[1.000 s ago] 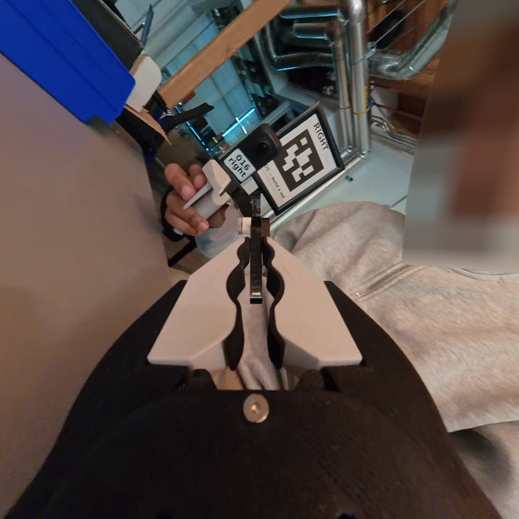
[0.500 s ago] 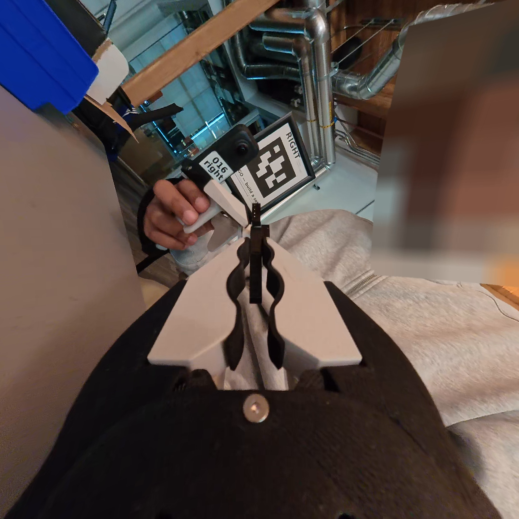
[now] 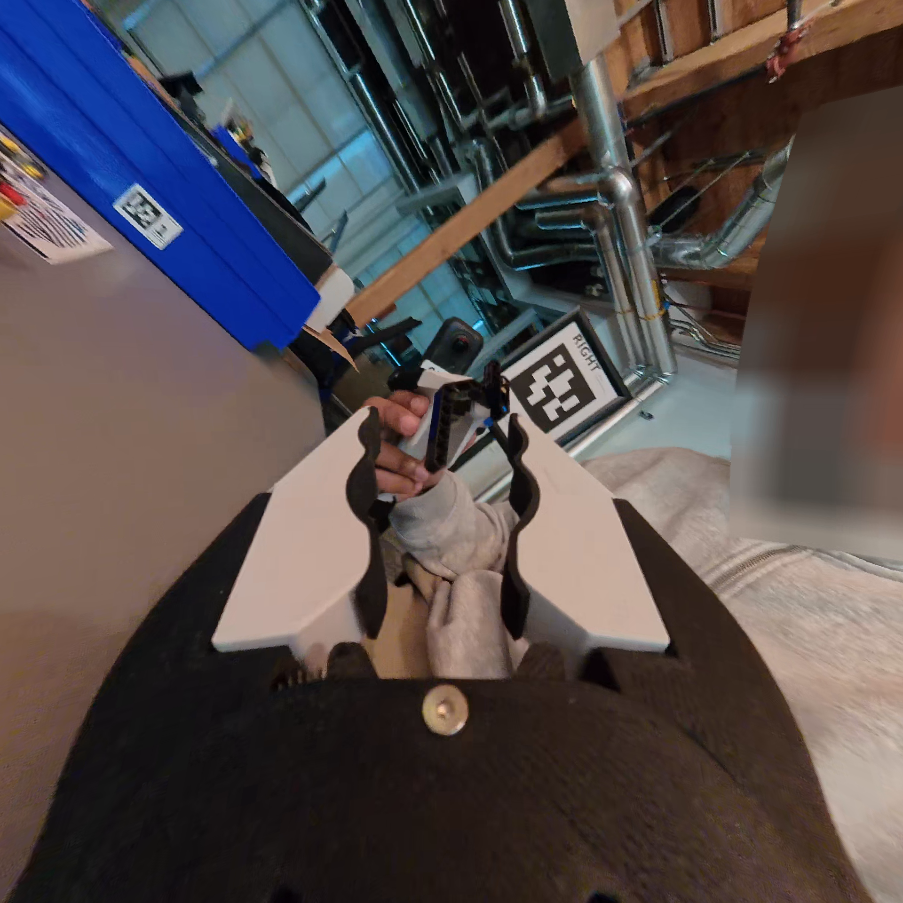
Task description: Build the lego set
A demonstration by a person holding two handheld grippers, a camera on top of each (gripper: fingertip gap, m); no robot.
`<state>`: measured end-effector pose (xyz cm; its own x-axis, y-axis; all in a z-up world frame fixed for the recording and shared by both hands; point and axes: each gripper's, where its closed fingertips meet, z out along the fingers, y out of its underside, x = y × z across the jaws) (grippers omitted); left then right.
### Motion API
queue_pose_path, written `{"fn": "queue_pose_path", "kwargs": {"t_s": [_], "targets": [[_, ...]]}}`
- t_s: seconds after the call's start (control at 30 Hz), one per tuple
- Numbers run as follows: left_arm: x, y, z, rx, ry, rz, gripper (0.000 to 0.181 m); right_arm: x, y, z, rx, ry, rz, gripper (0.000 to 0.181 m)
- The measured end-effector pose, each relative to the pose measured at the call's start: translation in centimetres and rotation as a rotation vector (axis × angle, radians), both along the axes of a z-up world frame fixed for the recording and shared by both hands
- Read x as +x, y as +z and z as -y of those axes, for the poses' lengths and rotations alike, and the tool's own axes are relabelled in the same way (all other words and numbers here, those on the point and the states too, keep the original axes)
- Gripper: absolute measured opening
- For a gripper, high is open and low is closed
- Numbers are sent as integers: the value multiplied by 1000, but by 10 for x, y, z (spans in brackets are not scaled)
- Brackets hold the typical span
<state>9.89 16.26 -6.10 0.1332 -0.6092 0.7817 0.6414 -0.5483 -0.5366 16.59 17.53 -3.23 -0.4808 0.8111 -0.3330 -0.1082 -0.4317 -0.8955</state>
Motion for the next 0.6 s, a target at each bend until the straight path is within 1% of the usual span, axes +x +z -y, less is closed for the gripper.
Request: {"fn": "queue_pose_path", "kwargs": {"t_s": [0.07, 0.13, 0.2, 0.43, 0.6], "targets": [[-4, -1, -2, 7, 37, -30, 51, -1, 1, -18, -95, -55, 9, 5], [-3, -5, -4, 9, 60, -77, 51, -4, -3, -37, -190, -114, 45, 5], [-2, -10, -6, 6, 79, -131, 50, -7, -9, -50, -265, -140, 90, 5], [8, -24, -9, -14, 72, -235, 50, -13, -18, -62, -390, -163, 160, 5], [12, -29, -9, -15, 74, -283, 49, -12, -21, -75, -488, -193, 174, 5]]}}
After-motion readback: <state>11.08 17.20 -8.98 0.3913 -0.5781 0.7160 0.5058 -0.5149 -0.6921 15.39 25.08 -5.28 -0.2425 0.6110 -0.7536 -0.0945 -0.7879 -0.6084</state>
